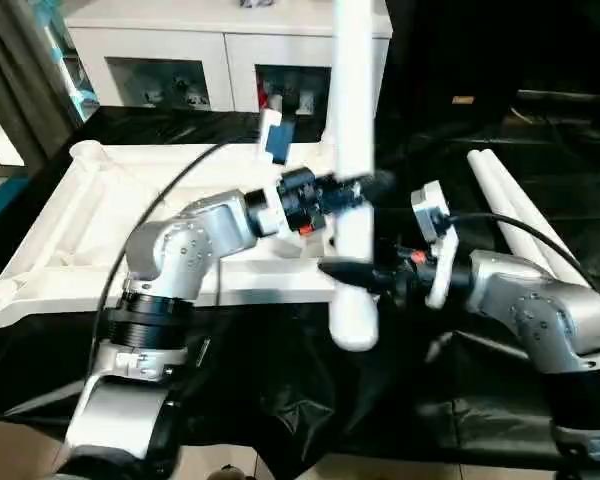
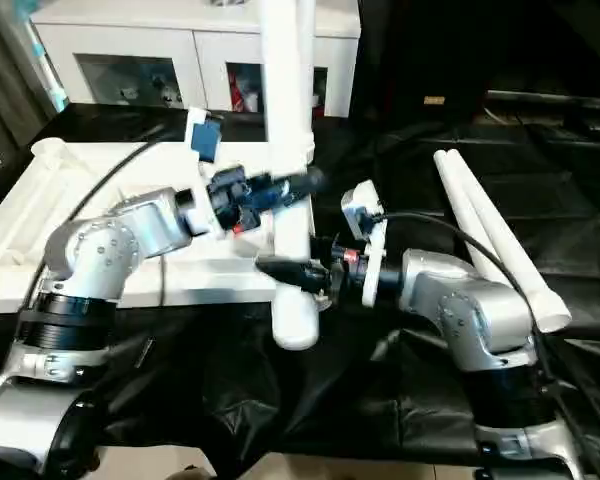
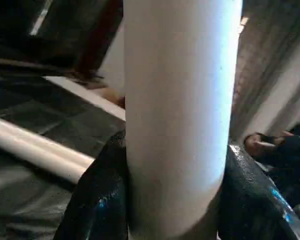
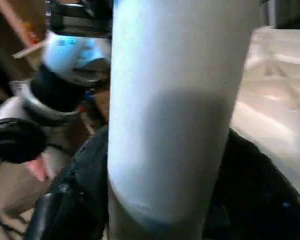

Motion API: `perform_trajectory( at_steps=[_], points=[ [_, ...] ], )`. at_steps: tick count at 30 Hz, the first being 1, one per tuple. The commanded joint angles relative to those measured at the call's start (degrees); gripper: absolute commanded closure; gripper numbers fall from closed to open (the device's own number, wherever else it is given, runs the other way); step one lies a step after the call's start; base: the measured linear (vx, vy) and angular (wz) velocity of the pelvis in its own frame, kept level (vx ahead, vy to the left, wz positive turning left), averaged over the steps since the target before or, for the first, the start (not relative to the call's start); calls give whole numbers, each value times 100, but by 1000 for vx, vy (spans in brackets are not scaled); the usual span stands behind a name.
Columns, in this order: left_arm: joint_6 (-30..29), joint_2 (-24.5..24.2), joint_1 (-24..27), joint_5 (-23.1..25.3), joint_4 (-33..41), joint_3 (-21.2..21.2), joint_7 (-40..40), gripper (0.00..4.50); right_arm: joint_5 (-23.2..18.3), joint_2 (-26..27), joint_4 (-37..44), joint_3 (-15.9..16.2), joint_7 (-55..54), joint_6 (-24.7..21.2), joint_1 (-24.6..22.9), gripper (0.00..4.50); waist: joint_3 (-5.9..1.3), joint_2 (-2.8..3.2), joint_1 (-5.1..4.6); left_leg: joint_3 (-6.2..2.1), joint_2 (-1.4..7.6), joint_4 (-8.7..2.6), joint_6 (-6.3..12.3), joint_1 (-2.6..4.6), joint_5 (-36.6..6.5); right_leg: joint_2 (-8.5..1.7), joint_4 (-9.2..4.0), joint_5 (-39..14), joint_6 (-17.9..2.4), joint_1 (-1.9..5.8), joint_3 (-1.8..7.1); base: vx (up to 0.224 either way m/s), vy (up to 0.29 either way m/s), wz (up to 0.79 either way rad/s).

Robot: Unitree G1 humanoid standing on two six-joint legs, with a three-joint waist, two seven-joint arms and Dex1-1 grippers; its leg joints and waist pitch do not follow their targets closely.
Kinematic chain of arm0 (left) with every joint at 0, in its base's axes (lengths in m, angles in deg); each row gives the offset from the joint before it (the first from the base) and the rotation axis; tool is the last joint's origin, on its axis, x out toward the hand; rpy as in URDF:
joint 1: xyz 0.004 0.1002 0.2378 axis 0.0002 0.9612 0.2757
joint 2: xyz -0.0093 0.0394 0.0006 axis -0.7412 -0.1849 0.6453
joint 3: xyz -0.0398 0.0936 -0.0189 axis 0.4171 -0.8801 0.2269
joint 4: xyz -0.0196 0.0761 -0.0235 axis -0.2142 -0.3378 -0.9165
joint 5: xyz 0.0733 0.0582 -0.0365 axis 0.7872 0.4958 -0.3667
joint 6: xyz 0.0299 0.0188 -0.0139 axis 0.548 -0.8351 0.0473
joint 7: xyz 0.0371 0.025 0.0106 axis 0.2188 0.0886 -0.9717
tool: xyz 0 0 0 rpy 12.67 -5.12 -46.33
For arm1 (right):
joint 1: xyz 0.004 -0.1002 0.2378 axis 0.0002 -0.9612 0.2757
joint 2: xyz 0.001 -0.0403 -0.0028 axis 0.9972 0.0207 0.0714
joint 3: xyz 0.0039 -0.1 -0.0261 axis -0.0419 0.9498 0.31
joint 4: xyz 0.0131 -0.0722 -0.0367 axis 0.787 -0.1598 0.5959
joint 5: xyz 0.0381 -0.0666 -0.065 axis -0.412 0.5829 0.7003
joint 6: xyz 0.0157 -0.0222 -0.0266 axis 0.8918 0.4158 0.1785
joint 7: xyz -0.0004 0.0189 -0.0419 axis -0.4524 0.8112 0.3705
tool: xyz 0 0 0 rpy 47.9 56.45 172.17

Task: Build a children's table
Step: Pick table leg

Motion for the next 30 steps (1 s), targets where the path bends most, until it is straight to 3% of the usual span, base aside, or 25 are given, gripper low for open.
perform_trajectory(
  at_steps=[1, 7, 8, 10, 11, 13, 15, 19, 21, 22, 25, 30],
  points=[
    [-85, 9, -172, -284, 208, -37, 283, 263, 20, -86, -50, -6, -89, -106, 11, 204, -438, -86, 9, -37, 172, -368, 352, 24, -543, -354, -394, -1064, -1160, 384, 257, 0, 0, 0],
    [65, 169, -229, -165, 11, 71, 26, 264, 92, 26, -74, 2, -244, -39, 0, 253, -460, -92, 12, -36, 166, -353, 341, 11, -390, -344, -368, -818, -1195, 396, 259, 0, 0, 0],
    [85, 214, -244, -123, -49, 131, -172, 208, 190, 74, -109, 6, -384, 47, 4, 256, -463, -77, 14, -39, 166, -349, 333, 11, -374, -344, -359, -786, -1201, 397, 259, 0, 0, 0],
    [118, 247, -252, -45, -98, 171, -385, 194, 294, 127, -153, 8, -559, 138, 17, 258, -466, -86, 7, -39, 167, -347, 302, 10, -338, -342, -355, -727, -1217, 391, 257, 0, 0, 0],
    [415, 285, -191, 341, -48, 63, -782, 188, 473, 259, -263, -13, -895, 303, 71, 260, -470, -92, 13, -35, 160, -346, 287, 20, -354, -342, -361, -743, -1207, 397, 257, 0, 0, 0],
    [550, 313, -171, 543, -37, 18, -1027, 174, 552, 322, -316, -25, -1043, 371, 99, 260, -466, -91, -3, -44, 170, -356, 265, 16, -381, -344, -375, -797, -1131, 399, 257, 0, 0, 0],
    [483, 523, -259, 981, -365, 173, -2280, 152, 863, 515, -519, -18, -1541, 616, 220, 261, -474, -111, -32, -44, 170, -346, 202, 13, -384, -336, -360, -740, -1111, 405, 255, 0, 0, 0],
    [642, 745, -263, 1397, -679, 342, -3440, 154, 1260, 735, -753, 80, -2063, 914, 360, 261, -482, -131, -43, -39, 138, -331, 235, -5, -276, -329, -364, -722, -1065, 421, 254, 0, 0, 0],
    [731, 822, -223, 1479, -698, 383, -3679, 188, 1402, 844, -849, 116, -2262, 1036, 416, 261, -492, -128, -41, -46, 141, -327, 305, -25, -174, -329, -340, -561, -1077, 428, 252, 0, 0, 0],
    [777, 943, -186, 1503, -707, 497, -3947, 191, 1527, 945, -940, 159, -2411, 1145, 470, 261, -490, -108, -54, -46, 142, -323, 327, -24, -156, -327, -337, -492, -1107, 417, 248, 0, 0, 0],
    [984, 1147, -134, 1666, -693, 672, -4563, 207, 1670, 1120, -1068, 217, -2611, 1248, 585, 261, -491, -124, -58, -38, 140, -315, 394, -13, -226, -323, -347, -470, -1185, 417, 245, 0, 0, 0],
    [1160, 1285, -141, 1555, -708, 896, -4863, 240, 1887, 1194, -1143, 331, -2714, 1424, 677, 261, -481, -108, -56, -34, 149, -318, 412, 1, -293, -319, -364, -567, -1158, 394, 249, 0, 0, 0]
  ],
)
